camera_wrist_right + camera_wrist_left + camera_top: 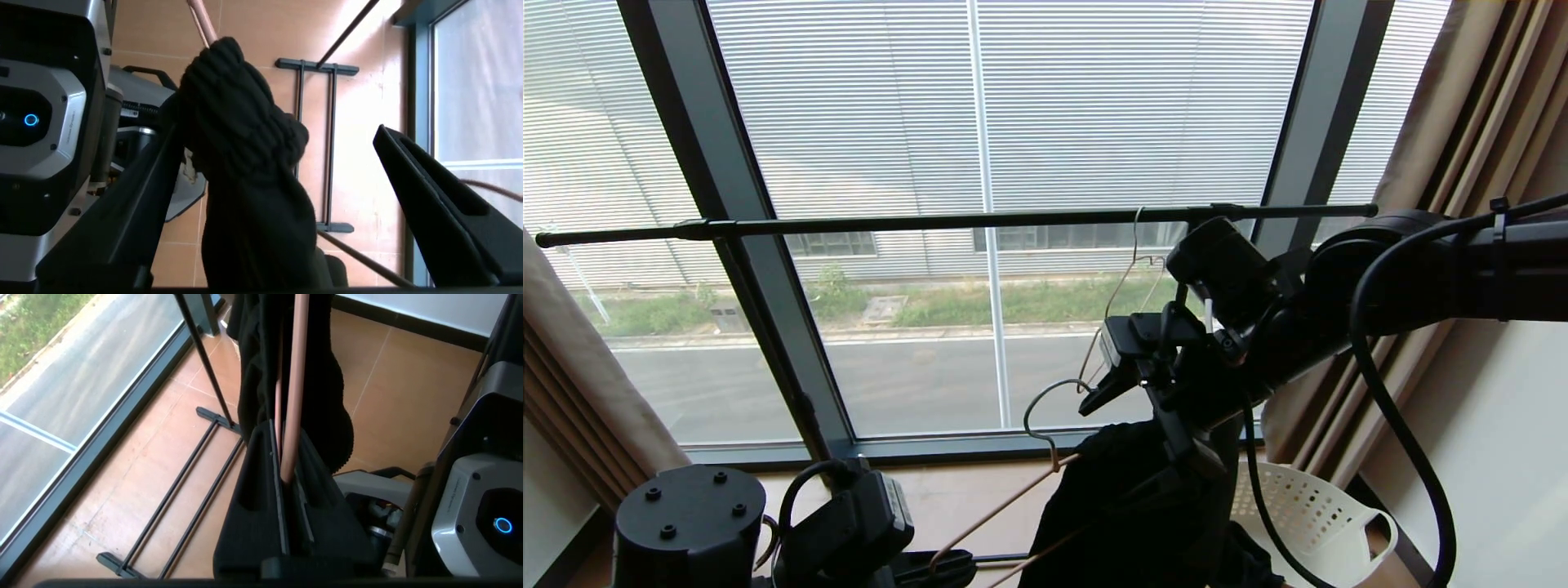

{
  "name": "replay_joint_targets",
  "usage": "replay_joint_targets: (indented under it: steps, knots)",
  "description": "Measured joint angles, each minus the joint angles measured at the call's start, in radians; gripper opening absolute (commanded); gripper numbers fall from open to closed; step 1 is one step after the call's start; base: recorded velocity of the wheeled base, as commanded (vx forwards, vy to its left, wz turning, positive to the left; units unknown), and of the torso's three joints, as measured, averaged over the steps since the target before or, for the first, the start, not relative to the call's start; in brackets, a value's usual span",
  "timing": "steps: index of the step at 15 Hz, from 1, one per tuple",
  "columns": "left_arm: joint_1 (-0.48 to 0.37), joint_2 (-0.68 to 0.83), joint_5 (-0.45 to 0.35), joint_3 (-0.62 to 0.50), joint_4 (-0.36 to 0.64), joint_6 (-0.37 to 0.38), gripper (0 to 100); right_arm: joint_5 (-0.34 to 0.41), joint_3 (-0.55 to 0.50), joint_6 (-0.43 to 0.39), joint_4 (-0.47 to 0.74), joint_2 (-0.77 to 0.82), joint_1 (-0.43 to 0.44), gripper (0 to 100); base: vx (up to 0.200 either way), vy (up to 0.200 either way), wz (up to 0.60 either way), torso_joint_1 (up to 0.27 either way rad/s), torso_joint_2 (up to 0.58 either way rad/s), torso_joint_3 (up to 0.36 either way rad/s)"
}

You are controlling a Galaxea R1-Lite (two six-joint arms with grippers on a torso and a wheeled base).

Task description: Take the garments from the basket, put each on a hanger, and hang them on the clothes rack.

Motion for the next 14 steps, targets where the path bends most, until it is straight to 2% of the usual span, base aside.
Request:
replay_joint_targets:
  steps: [4,5,14]
  knots:
    - [0.000,0.002,0.000,-0.001,0.000,-0.001,0,-0.001,-0.001,0.000,0.004,0.008,0.001,100,0.000,0.000,0.00,0.000,0.00,0.000]
    - [0.000,0.002,0.000,-0.001,0.000,-0.001,0,-0.001,0.001,-0.001,0.004,0.009,0.001,0,0.000,0.000,0.00,0.000,0.00,0.000]
    - [0.001,0.007,0.001,-0.009,0.000,-0.010,0,-0.008,0.005,0.000,0.006,0.008,0.009,0,0.000,0.000,0.00,0.000,0.00,0.000]
